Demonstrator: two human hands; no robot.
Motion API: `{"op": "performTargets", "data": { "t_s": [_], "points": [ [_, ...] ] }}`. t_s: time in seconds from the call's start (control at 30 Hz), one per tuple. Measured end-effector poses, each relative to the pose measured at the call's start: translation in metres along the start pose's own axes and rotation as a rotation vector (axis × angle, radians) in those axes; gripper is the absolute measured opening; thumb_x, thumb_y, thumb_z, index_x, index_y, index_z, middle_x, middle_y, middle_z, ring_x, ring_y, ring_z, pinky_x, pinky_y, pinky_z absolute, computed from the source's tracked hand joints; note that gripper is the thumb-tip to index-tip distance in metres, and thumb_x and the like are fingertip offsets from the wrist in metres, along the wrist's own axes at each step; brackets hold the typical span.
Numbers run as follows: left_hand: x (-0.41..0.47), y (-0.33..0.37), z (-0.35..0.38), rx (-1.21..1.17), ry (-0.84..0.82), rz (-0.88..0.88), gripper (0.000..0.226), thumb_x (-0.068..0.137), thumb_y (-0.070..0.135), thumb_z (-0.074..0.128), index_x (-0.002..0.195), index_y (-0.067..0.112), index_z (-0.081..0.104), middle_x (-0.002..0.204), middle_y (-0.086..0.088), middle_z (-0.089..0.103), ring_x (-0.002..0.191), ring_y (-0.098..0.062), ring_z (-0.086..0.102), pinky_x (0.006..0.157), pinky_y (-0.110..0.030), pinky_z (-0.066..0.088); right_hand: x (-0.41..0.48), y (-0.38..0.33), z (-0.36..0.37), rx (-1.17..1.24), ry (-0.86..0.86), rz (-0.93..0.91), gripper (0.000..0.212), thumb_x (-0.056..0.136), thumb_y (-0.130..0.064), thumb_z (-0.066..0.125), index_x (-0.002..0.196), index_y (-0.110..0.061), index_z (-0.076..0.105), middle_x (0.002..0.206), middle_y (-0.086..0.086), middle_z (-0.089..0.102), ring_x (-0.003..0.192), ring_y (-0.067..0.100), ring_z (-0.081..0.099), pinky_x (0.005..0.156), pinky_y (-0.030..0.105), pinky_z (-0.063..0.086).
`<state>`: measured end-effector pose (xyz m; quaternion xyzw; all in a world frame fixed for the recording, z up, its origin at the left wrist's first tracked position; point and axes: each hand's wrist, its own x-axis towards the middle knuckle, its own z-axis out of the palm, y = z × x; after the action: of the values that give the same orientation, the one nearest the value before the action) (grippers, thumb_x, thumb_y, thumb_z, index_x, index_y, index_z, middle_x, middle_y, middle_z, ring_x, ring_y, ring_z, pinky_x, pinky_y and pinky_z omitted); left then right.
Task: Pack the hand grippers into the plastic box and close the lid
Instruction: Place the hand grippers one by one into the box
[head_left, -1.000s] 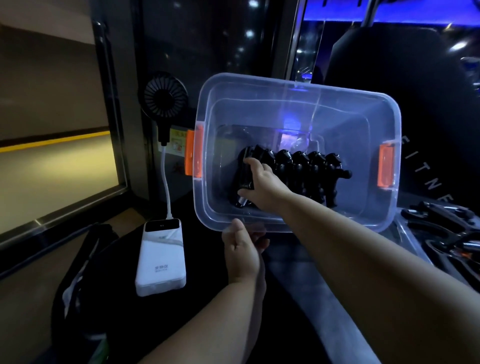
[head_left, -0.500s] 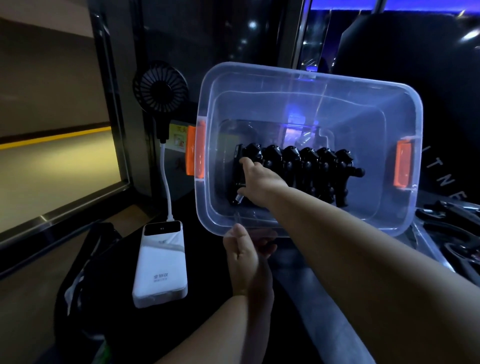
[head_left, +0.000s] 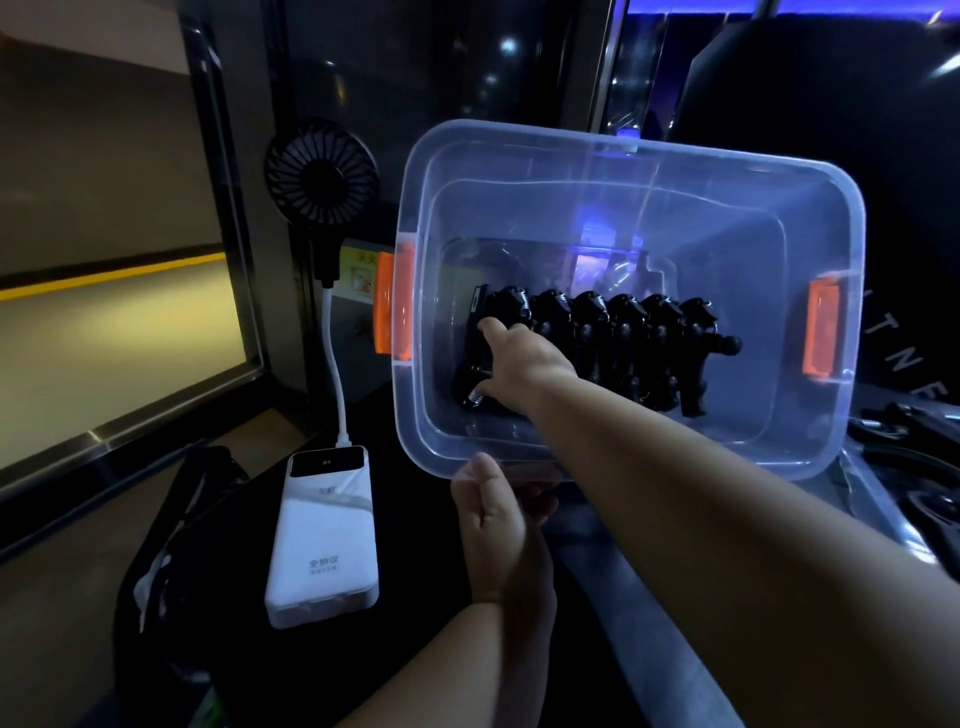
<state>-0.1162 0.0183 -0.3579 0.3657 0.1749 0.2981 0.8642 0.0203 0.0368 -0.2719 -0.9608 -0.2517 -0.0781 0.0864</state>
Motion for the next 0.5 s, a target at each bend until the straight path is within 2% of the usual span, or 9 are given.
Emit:
{"op": "performTargets", "data": {
  "t_s": [0.07,0.23,0.3,0.4,0.5],
  "points": [
    [0.000,-0.001,-0.001,0.009,-0.007,0.010,0.036,0.102,0.032,0.032,0.111,0.000,0.046,0.078,-0.021,0.068,0.062,-0.016,0.065,0.053,-0.021,0.050,0.001,0.001,0.001,-0.007,0.001,0.004,0.066,0.081,-0.032,0.075,0.133,-0.020,0.036,0.120,0.012,0.049,0.100,0.031,0.058,0.065,0.034,0.044],
    [-0.002,0.005,0.003,0.019,-0.004,0.004,0.024,0.102,0.034,0.032,0.097,0.017,0.047,0.071,-0.013,0.068,0.062,-0.018,0.065,0.064,-0.031,0.046,-0.001,0.004,-0.003,-0.001,-0.029,0.002,0.077,0.082,-0.030,0.074,0.144,-0.029,0.027,0.127,0.010,0.045,0.107,0.031,0.055,0.073,0.036,0.049],
    [-0.002,0.007,0.002,0.032,-0.031,0.017,0.026,0.103,0.033,0.031,0.099,0.012,0.047,0.067,-0.010,0.067,0.059,-0.014,0.064,0.063,-0.030,0.045,-0.004,0.006,-0.006,0.012,-0.032,-0.011,0.081,0.081,-0.033,0.074,0.145,-0.031,0.025,0.127,0.009,0.044,0.108,0.031,0.054,0.075,0.036,0.050],
    [0.001,0.008,0.000,0.065,-0.074,0.013,0.041,0.104,0.031,0.027,0.106,-0.005,0.047,0.062,-0.007,0.067,0.055,-0.009,0.064,0.060,-0.028,0.045,-0.013,0.010,-0.010,0.045,0.028,-0.034,0.081,0.079,-0.040,0.074,0.144,-0.031,0.027,0.125,0.010,0.047,0.106,0.032,0.055,0.075,0.036,0.050],
    [0.004,0.009,-0.001,0.120,-0.075,0.009,0.051,0.104,0.032,0.025,0.111,-0.013,0.047,0.070,-0.014,0.069,0.060,-0.011,0.066,0.060,-0.029,0.046,-0.026,0.018,-0.015,0.059,0.101,-0.064,0.075,0.082,-0.042,0.070,0.144,-0.028,0.029,0.125,0.013,0.049,0.102,0.032,0.057,0.073,0.034,0.049]
  ]
}}
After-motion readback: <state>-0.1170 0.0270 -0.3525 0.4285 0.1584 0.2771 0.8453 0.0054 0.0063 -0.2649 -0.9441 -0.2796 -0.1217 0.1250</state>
